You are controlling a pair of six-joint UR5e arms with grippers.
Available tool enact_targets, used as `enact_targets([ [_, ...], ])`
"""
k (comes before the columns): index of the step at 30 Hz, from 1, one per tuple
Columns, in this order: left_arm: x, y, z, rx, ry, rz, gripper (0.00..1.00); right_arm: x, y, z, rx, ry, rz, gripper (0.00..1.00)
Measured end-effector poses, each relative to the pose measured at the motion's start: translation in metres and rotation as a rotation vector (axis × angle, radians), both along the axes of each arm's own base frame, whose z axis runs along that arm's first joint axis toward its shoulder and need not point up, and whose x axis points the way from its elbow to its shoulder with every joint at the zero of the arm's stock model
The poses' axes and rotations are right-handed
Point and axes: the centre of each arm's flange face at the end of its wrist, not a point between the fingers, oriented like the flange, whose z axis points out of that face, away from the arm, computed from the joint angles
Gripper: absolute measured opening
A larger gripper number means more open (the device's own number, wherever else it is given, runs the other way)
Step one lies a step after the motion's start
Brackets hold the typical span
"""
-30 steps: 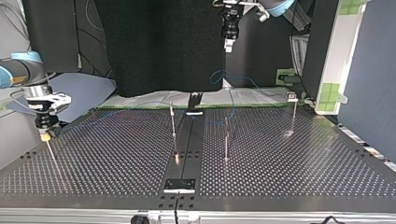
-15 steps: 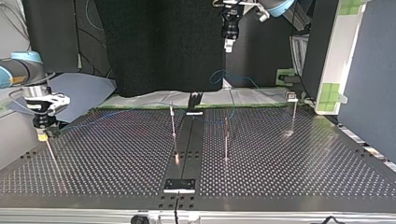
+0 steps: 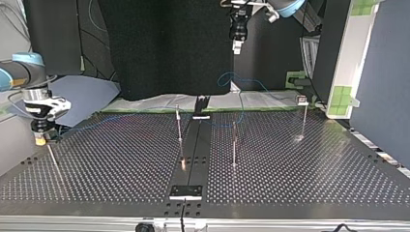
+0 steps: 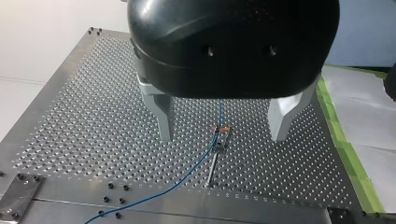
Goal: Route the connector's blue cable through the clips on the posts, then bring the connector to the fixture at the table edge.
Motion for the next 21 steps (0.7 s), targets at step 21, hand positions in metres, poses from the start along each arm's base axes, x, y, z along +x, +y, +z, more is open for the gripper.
enact_targets([
  [21,0.0000,0.0001,0.0000,0.000,0.000,0.002,1.00,-0.0045,-0.0005,0.0005,0.009,-0.016,-0.034,1.00],
])
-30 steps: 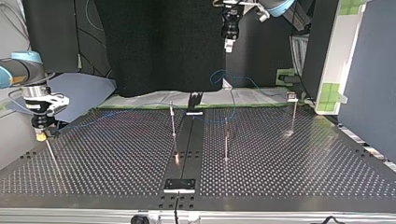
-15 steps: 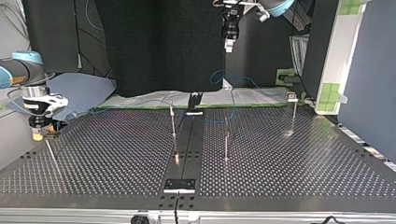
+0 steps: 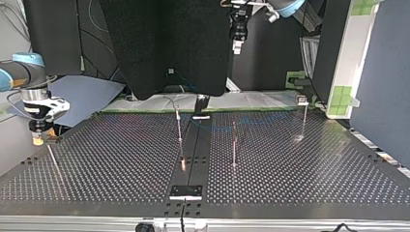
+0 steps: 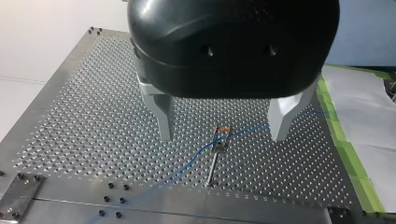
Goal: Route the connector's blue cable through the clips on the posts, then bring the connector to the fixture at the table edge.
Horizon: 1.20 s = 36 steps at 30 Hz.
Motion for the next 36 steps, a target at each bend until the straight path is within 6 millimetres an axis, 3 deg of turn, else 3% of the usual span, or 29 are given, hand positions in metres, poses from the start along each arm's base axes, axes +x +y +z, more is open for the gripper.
enact_targets([
  [5,0.000,0.000,0.000,0.000,0.000,-0.001,1.00,-0.009,0.003,-0.005,0.048,-0.042,-0.049,1.00],
  [10,0.000,0.000,0.000,-0.002,-0.002,-0.003,1.00,-0.003,0.015,-0.015,0.111,-0.065,-0.081,1.00],
  [25,0.003,0.000,0.002,-0.040,-0.021,0.025,1.00,0.057,0.068,0.005,0.073,-0.010,-0.089,1.00],
  [31,0.004,0.003,0.003,-0.070,-0.028,0.060,1.00,0.083,0.090,-0.004,0.092,0.005,-0.089,1.00],
  [36,0.005,0.005,0.004,-0.067,-0.032,0.084,1.00,0.101,0.096,-0.007,0.084,0.004,-0.089,1.00],
])
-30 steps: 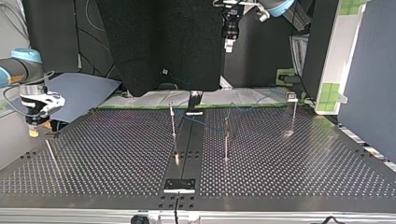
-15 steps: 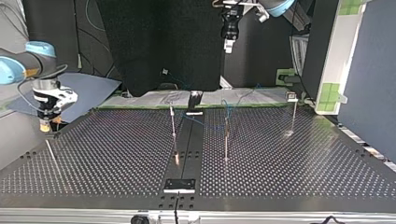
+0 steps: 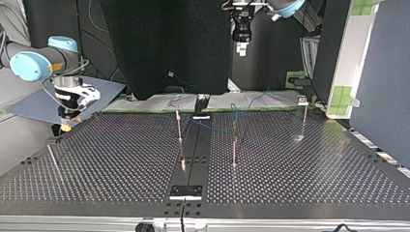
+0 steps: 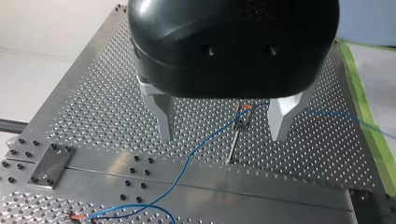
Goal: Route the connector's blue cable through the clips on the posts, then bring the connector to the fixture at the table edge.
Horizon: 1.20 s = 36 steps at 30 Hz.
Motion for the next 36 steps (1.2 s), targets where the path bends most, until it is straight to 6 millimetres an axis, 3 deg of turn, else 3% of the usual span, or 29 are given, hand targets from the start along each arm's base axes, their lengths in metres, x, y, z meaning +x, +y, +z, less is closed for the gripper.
enact_targets([
  [11,0.007,-0.005,0.007,-0.005,-0.018,0.005,1.00,0.041,0.004,-0.034,0.009,0.006,0.000,1.00],
  [23,0.009,-0.006,0.008,-0.007,-0.017,0.006,1.00,0.096,0.020,-0.096,0.059,0.020,-0.001,1.00],
  [36,0.015,-0.005,0.013,-0.041,-0.041,0.045,1.00,0.146,0.052,-0.105,0.059,0.037,0.000,1.00],
])
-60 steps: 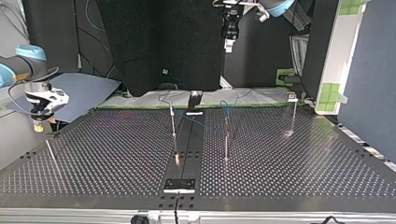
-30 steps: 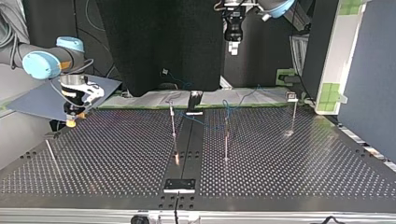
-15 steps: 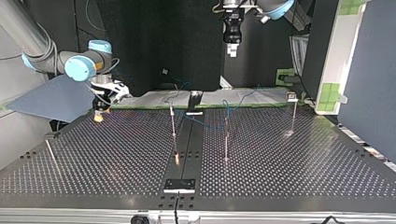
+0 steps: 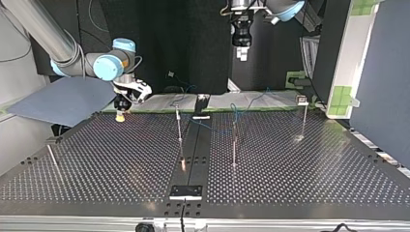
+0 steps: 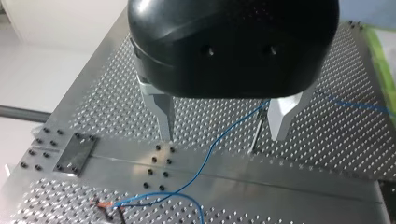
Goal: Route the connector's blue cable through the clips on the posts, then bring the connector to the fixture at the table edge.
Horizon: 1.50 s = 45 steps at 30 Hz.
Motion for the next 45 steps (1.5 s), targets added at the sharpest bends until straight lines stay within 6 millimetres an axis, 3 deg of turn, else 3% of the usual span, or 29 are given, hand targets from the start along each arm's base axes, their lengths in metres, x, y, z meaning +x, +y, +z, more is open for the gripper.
enact_targets([
  [26,0.002,0.000,0.001,-0.022,0.003,0.004,1.00,0.080,0.079,-0.001,0.000,0.033,0.002,1.00],
  [37,0.002,0.001,0.001,-0.019,0.006,0.010,1.00,0.118,0.127,0.000,-0.015,0.049,0.004,1.00],
  [45,0.002,0.001,0.001,-0.019,0.005,0.011,1.00,0.128,0.142,0.001,-0.021,0.052,0.004,1.00],
])
